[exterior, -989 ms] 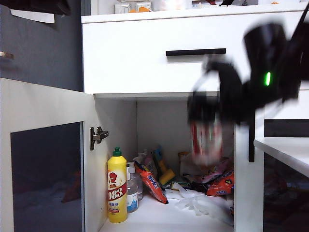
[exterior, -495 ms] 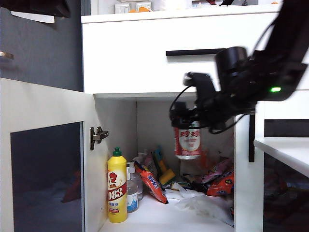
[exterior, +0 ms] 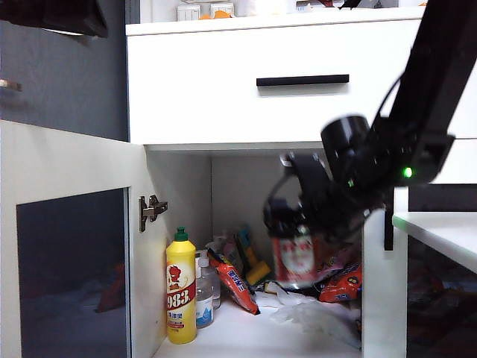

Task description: Open the left door of the white cabinet, pick up a can of beverage from the table on the right, place it inside the cabinet, and finally close the cabinet door.

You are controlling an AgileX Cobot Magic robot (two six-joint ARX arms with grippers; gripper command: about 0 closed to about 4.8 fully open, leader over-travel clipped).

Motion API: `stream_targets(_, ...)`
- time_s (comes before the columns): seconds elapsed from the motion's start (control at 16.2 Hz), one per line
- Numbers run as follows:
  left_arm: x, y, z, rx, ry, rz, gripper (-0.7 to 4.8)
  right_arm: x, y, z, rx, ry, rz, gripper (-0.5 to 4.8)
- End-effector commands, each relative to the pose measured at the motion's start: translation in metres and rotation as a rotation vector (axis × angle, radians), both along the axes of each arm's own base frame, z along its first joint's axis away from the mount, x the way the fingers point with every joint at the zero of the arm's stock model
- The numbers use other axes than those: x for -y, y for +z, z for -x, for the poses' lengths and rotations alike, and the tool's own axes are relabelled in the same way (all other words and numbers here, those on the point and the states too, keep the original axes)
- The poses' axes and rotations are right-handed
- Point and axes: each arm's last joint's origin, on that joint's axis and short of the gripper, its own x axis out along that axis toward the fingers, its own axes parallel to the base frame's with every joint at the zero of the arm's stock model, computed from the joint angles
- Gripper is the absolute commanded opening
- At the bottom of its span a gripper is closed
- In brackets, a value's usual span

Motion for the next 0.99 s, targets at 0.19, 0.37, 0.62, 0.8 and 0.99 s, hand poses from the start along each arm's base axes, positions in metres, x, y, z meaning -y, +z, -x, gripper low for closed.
stream_targets(0.19,0.000,0.000,0.000,-0.004,0.002,-0.004,-0.06,0.009,0.008,-0.036,0.104,-0.005,-0.051,2.42)
stream_targets(0.37,-0.001,-0.001,-0.001,-0.010,0.009,-0.011,-0.06,0.002,0.010,-0.053,0.130,0.047,-0.077,2.42)
stream_targets(0.62,-0.011,-0.002,-0.010,-0.025,0.082,0.021,-0.06,-0.011,0.004,-0.084,0.110,0.127,-0.100,2.42)
stream_targets(0.8,-0.022,-0.005,-0.019,-0.042,0.151,0.003,-0.06,-0.013,0.010,-0.087,0.138,0.145,-0.114,2.42)
stream_targets(0.99,-0.022,-0.008,-0.019,-0.070,0.148,-0.026,-0.06,-0.025,0.013,-0.080,0.070,0.246,-0.133,2.42)
